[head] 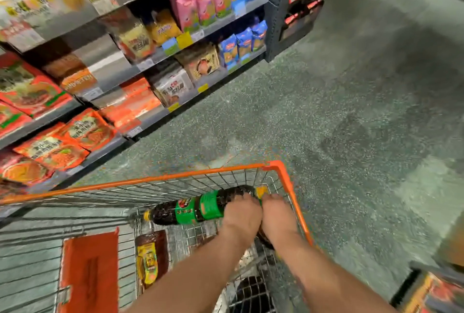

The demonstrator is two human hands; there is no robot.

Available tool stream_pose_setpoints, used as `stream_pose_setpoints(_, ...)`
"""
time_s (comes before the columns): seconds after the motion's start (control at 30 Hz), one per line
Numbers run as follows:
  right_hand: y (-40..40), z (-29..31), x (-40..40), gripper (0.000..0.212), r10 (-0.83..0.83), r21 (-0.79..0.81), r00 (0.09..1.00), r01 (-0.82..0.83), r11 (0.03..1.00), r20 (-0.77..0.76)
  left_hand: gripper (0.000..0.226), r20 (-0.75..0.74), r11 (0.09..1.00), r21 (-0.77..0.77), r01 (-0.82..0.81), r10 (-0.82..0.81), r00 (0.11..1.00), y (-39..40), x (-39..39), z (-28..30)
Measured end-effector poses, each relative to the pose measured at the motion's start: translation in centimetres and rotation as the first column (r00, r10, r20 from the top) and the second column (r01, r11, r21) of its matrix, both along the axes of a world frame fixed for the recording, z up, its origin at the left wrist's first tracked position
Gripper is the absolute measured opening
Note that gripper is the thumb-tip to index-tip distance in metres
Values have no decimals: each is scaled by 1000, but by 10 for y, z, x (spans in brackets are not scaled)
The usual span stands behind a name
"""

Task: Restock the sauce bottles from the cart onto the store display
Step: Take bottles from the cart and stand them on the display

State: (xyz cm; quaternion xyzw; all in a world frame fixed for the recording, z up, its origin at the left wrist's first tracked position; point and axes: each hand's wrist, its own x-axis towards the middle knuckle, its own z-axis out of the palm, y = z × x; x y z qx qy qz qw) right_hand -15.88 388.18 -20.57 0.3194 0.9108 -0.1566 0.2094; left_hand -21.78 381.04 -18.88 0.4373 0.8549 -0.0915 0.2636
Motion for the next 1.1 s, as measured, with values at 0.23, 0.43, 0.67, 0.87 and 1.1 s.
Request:
stream_pose_setpoints(0.23, 15, -48, -21, 31, 21, -54, 999, -19, 998, 30, 37, 20, 991, -76, -111, 113, 993, 16, -13, -52)
stream_pose_setpoints(0.43, 21, -73, -26, 28, 152, -43, 988, -152, 987, -11, 35, 45, 983, -88, -159, 164, 985, 21, -16, -72)
stream_pose_setpoints(0.67, 20, -73, -42, 27, -11, -34, 1000, 11, 999, 13, 36, 42, 973, -112, -200, 205, 978, 18, -26, -82)
stream_pose_setpoints(0.87, 14, -74, -40, 26, -24, -52, 999, 27, 998, 48, 45, 23, 983, -133, -124, 128, 992, 0, -19, -83)
stream_pose_setpoints(1.1, -16, -47, -18, 20, -55, -116, 998, 59, 992, 34, 59, 0, 984, -164, -74, 75, 997, -36, 0, -71)
